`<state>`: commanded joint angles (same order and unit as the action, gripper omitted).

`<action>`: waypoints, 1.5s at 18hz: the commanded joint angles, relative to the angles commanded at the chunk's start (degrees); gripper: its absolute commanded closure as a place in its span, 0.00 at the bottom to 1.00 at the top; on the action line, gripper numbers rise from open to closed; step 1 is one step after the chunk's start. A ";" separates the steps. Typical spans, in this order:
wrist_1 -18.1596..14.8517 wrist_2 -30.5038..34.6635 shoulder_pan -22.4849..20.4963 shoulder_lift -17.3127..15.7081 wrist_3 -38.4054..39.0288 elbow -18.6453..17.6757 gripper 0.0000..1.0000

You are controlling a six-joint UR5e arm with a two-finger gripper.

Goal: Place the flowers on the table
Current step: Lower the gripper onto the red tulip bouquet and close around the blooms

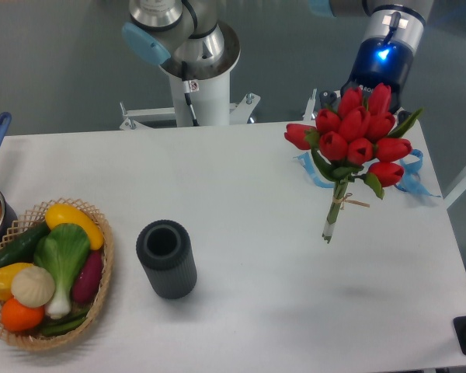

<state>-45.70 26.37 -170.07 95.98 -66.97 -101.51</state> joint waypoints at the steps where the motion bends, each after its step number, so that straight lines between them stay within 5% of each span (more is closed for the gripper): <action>1: 0.00 0.00 0.00 0.00 -0.17 -0.17 0.65; 14: -0.18 3.07 0.35 -0.18 0.44 0.26 0.65; 21: -0.18 15.01 2.81 -0.09 0.35 1.76 0.65; 27: -0.53 34.94 8.43 -0.53 0.35 2.55 0.65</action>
<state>-46.23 61.31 -161.64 95.45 -66.62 -98.97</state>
